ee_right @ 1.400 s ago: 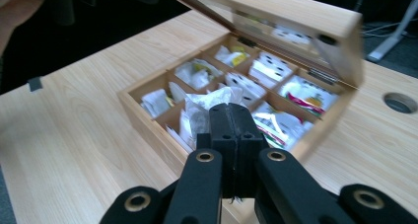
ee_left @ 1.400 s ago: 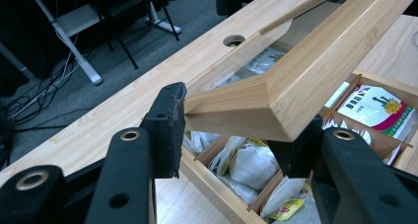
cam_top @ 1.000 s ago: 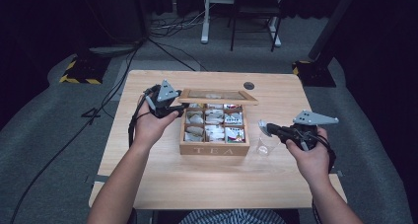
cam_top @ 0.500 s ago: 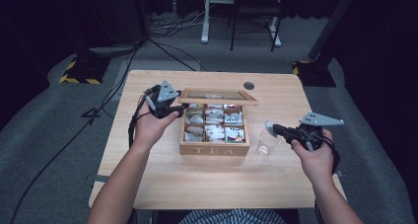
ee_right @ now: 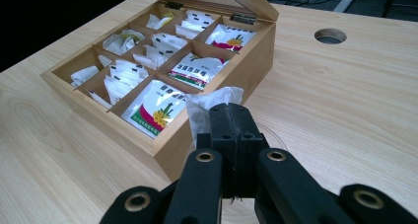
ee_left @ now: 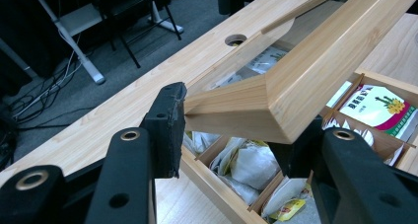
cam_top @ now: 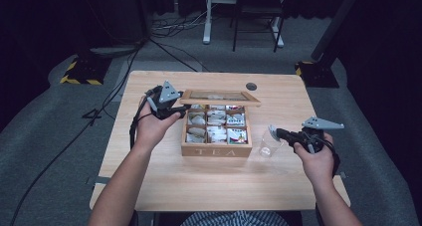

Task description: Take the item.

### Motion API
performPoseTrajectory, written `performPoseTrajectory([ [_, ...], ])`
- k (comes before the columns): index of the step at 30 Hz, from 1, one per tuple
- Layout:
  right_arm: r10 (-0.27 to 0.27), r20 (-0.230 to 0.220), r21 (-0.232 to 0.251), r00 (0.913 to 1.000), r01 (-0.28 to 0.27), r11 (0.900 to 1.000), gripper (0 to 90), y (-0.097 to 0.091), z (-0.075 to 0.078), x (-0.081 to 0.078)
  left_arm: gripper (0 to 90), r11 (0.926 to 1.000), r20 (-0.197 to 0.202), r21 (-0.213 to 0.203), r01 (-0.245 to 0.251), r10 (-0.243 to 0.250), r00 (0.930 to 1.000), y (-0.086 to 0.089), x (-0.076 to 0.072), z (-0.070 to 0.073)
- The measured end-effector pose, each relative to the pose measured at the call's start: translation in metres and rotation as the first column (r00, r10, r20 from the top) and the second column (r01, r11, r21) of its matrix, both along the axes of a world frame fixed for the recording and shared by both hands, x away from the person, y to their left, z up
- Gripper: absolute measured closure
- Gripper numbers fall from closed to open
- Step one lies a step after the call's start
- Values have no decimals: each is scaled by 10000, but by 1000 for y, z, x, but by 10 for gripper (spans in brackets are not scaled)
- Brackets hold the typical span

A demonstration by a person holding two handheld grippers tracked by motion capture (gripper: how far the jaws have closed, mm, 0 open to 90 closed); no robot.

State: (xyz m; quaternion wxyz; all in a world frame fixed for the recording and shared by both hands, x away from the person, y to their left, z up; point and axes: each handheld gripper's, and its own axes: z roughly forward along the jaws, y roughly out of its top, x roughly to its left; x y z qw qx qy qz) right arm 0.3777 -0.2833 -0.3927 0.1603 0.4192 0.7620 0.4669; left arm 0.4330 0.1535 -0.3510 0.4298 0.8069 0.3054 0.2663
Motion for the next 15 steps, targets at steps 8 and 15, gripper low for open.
performPoseTrajectory([
  [8, -35, -112, -54, 9999, 35, 10000, 900, 1, -7, 2, 524, 10000, -13, 17, 10, -10, 10000, 0, 0, 0],
  [15, -58, -231, 16, 9997, 59, 10000, 900, 1, -11, 2, 525, 10000, -8, 11, 5, -5, 10000, 0, 0, 0],
])
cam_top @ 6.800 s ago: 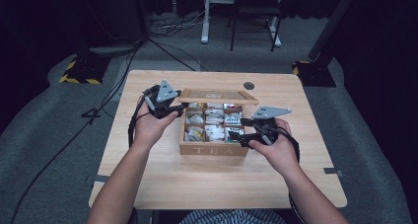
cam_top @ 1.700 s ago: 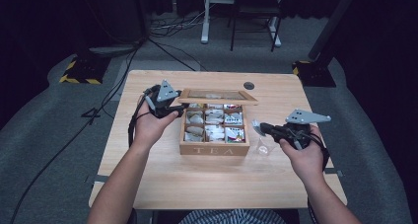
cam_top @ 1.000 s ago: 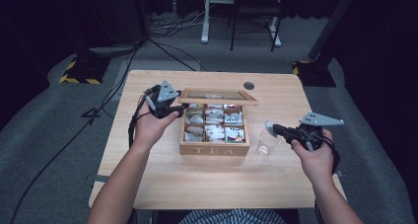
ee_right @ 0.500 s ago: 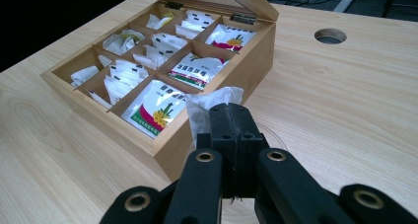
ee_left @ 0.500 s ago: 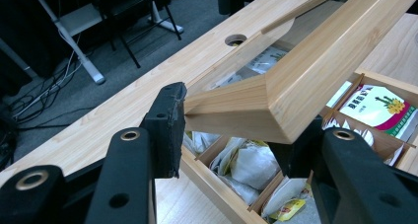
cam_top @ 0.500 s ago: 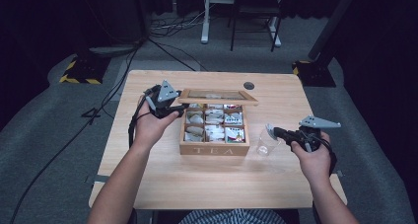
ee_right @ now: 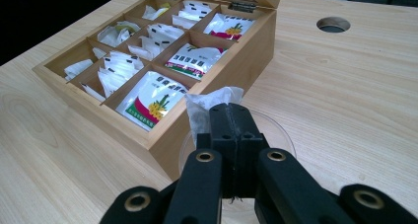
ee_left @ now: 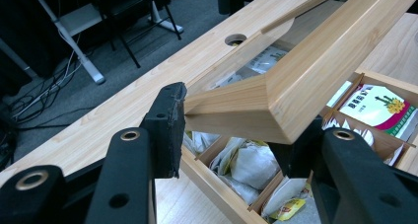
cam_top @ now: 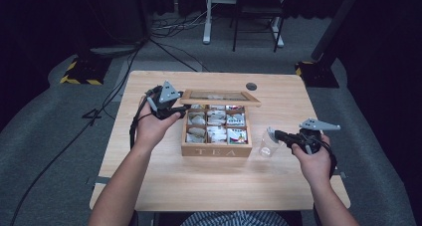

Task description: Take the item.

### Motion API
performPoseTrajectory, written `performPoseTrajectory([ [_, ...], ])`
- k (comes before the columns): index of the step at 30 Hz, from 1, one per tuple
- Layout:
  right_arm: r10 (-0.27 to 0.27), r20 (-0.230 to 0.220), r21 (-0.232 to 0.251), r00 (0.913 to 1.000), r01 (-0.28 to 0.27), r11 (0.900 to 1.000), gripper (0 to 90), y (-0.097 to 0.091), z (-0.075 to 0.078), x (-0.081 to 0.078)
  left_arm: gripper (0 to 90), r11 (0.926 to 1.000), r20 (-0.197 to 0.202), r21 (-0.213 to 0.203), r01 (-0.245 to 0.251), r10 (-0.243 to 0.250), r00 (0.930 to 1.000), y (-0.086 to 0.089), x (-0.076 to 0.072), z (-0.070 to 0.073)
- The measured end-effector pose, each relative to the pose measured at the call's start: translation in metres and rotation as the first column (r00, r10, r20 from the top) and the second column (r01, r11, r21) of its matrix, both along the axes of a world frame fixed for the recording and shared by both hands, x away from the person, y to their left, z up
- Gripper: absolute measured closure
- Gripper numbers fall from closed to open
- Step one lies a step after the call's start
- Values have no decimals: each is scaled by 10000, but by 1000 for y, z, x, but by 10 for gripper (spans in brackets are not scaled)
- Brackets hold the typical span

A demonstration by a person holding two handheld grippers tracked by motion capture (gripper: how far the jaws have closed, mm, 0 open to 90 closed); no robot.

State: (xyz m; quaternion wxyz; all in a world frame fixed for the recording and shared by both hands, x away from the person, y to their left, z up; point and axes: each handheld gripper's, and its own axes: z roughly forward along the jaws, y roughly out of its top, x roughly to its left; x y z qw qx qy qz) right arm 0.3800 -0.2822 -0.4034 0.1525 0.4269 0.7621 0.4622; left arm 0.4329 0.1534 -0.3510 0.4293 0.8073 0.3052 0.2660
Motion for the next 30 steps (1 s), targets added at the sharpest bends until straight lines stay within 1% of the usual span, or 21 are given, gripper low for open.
performPoseTrajectory([
  [8, -33, -61, -41, 10000, 33, 10000, 900, -1, -3, 0, 525, 10000, 3, 8, -9, 9, 10000, 0, 0, 0],
  [11, -37, -165, -30, 9999, 37, 10000, 900, -1, -5, 0, 524, 10000, 3, 12, -10, 10, 10000, 0, 0, 0],
  [12, 10, -213, 14, 9998, -10, 10000, 865, -1, -6, 0, 525, 10000, 1, 11, -9, 9, 10000, 0, 0, 0],
  [13, 23, -283, 78, 9996, -21, 10000, 774, 0, -6, 1, 524, 10000, 0, 10, -7, 7, 10000, 0, 0, 0],
  [14, -14, -217, 3, 9998, 14, 10000, 705, 1, -7, 1, 524, 10000, -4, 7, -7, 7, 10000, 0, 0, 0],
  [15, -119, -50, -99, 9999, 118, 9999, 671, 1, -6, 1, 524, 10000, -4, 8, -9, 9, 10000, 0, 0, 0],
  [16, -146, -2, -121, 9999, 146, 9998, 658, 2, -5, 1, 524, 10000, 0, 9, -13, 13, 10000, 0, 0, 0],
  [18, -190, 90, -60, 9998, 190, 9998, 597, 1, -4, 1, 524, 10000, 26, 12, -37, 37, 10000, -1, 0, 0],
  [20, -338, 296, -169, 9990, 344, 9993, 555, 0, -2, 3, 524, 10000, 27, 14, -36, 36, 10000, -1, 0, 0],
  [23, -560, 375, -202, 9977, 568, 9982, 483, -5, 1, 6, 524, 10000, 35, 21, -38, 38, 10000, -1, -1, 0],
  [24, -598, 463, -256, 9971, 610, 9978, 460, -7, 2, 7, 524, 10000, 43, 18, -40, 40, 10000, -1, -1, 0],
  [26, -570, 535, -519, 9969, 598, 9969, 414, -11, 5, 12, 524, 10000, 51, 30, -56, 56, 10000, -1, -1, 0],
  [28, -618, 580, -827, 9964, 665, 9944, 397, -15, 7, 18, 524, 10000, 20, 38, -71, 71, 10000, -1, -2, -1],
  [30, -773, 684, -946, 9947, 836, 9920, 375, -22, 9, 23, 523, 10000, 18, 14, -68, 68, 10000, -1, -2, -1],
])
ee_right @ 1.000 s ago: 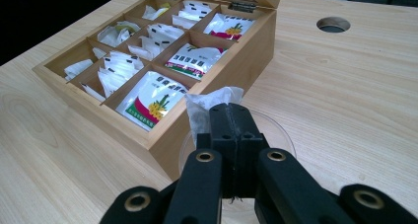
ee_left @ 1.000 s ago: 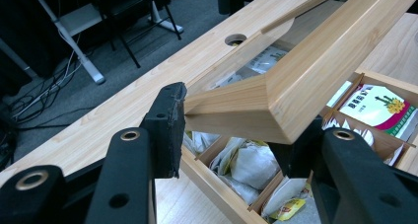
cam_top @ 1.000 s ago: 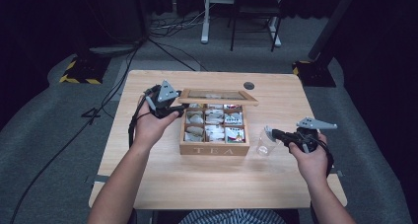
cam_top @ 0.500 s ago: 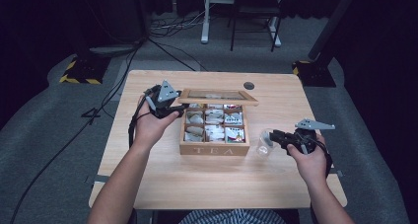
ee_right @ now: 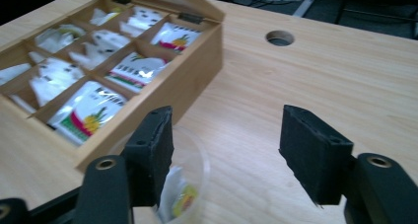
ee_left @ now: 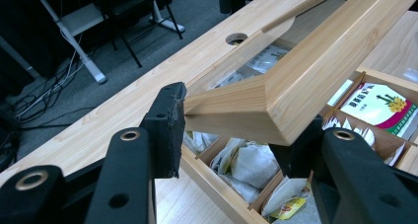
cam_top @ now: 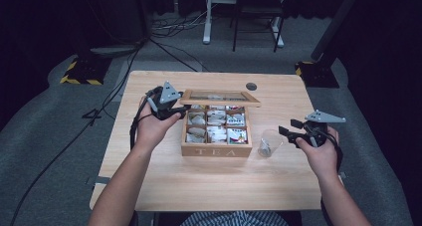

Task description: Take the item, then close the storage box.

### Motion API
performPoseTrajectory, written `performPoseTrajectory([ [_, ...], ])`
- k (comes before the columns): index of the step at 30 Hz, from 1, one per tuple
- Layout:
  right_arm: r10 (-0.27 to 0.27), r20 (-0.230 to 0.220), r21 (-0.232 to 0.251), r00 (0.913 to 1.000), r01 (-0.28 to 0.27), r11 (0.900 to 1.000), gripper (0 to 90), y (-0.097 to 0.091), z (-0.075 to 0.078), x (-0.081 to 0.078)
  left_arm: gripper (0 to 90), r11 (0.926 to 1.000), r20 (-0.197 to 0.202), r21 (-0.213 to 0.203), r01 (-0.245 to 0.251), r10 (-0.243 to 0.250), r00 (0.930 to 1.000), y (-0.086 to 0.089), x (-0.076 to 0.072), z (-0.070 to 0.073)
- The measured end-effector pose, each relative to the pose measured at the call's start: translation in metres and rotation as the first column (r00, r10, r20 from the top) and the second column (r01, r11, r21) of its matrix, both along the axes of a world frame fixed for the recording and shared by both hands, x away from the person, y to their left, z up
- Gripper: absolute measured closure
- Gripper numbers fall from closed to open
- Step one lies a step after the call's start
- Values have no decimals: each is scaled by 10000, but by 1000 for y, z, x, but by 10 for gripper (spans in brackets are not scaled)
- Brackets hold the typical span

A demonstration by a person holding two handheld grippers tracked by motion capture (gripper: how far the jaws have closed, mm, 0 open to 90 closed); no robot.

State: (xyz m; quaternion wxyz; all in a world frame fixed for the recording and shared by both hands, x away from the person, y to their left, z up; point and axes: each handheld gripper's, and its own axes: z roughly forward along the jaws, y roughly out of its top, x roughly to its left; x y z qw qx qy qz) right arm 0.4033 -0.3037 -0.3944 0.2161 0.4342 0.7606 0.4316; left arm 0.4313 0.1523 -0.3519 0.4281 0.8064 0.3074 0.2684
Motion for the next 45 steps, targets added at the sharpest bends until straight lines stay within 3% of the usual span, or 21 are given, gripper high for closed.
performPoseTrajectory([
  [2, 21, 14, -181, 10000, -21, 9998, 323, -7, 1, 5, 522, 10000, -17, -30, -4, 4, 10000, 0, 0, 0],
  [5, 379, -24, -1004, 9993, -380, 9942, 261, -17, -2, 11, 522, 10000, -20, -13, -30, 30, 10000, 0, 0, 0],
  [7, 471, -305, -1158, 9984, -504, 9920, 236, -26, -8, 13, 522, 10000, -18, -1, -42, 42, 10000, 0, 0, 0],
  [16, -129, -803, -817, 9967, 63, 9966, 242, -54, -49, 11, 517, 9999, -20, -65, -104, 104, 9999, -1, -1, -1],
  [19, -282, -974, -892, 9948, 195, 9958, 246, -56, -64, 12, 515, 9999, -20, -37, -133, 133, 9999, -2, -1, -1],
  [21, -59, -1108, -1110, 9938, -64, 9938, 251, -55, -68, 13, 511, 9999, -11, 15, -146, 146, 9999, -2, -1, -1],
  [24, -127, -1212, -1011, 9925, 4, 9949, 249, -54, -76, 12, 507, 9999, -26, -42, -144, 144, 9999, -2, -2, -1],
  [45, -310, -1663, -1032, 9856, 139, 9946, 257, -63, -92, 6, 493, 9994, -148, 328, -98, 103, 9998, -4, -5, -3],
])
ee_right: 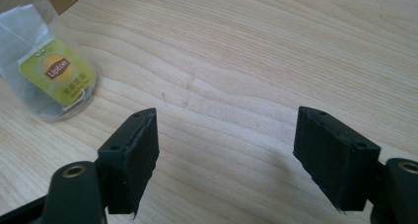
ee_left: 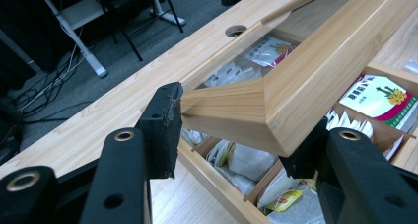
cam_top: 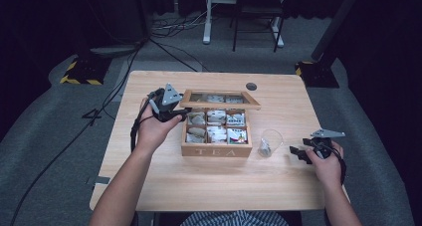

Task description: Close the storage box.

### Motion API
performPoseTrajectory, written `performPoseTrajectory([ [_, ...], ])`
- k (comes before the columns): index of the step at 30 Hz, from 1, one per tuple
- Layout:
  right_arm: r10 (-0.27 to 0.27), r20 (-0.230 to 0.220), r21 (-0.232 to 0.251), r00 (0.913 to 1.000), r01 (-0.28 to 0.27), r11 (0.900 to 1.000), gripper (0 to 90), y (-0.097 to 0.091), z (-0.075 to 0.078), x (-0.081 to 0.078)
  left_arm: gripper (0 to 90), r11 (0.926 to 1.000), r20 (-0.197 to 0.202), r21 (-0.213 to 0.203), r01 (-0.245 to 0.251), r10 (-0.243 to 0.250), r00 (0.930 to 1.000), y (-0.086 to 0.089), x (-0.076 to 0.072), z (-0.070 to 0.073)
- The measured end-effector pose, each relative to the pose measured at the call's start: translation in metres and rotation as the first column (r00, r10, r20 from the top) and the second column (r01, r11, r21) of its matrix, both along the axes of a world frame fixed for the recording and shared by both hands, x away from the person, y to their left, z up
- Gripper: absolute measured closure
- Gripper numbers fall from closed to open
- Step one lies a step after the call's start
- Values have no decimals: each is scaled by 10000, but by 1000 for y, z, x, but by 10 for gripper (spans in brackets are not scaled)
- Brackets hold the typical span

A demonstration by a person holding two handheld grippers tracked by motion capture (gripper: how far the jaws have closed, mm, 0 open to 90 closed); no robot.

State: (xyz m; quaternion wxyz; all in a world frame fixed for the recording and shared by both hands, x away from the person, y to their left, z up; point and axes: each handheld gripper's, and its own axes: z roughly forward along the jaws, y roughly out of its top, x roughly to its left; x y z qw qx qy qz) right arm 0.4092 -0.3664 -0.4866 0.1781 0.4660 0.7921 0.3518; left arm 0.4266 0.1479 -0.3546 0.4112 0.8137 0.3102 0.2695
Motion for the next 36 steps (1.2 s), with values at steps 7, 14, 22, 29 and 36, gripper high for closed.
performPoseTrajectory([
  [7, 25, 116, 212, 9999, -27, 9998, 259, -4, 6, 1, 481, 10000, -107, -8, -15, 15, 9999, 0, -4, -6],
  [14, 76, -2, 349, 10000, -76, 9994, 262, -9, 8, 0, 477, 9999, -220, 105, -52, 54, 9997, 0, -9, -11],
  [22, 282, -72, 434, 9996, -279, 9987, 264, -11, 12, 3, 458, 9995, -275, 312, -98, 107, 9996, -1, -19, -19],
  [29, 466, -183, 500, 9987, -456, 9977, 263, -5, 11, 12, 440, 9987, -370, 508, -94, 113, 9993, -3, -26, -25],
  [36, 661, -268, 504, 9975, -647, 9966, 263, 2, 9, 17, 438, 9971, -437, 755, -104, 137, 9989, -3, -30, -30],
])
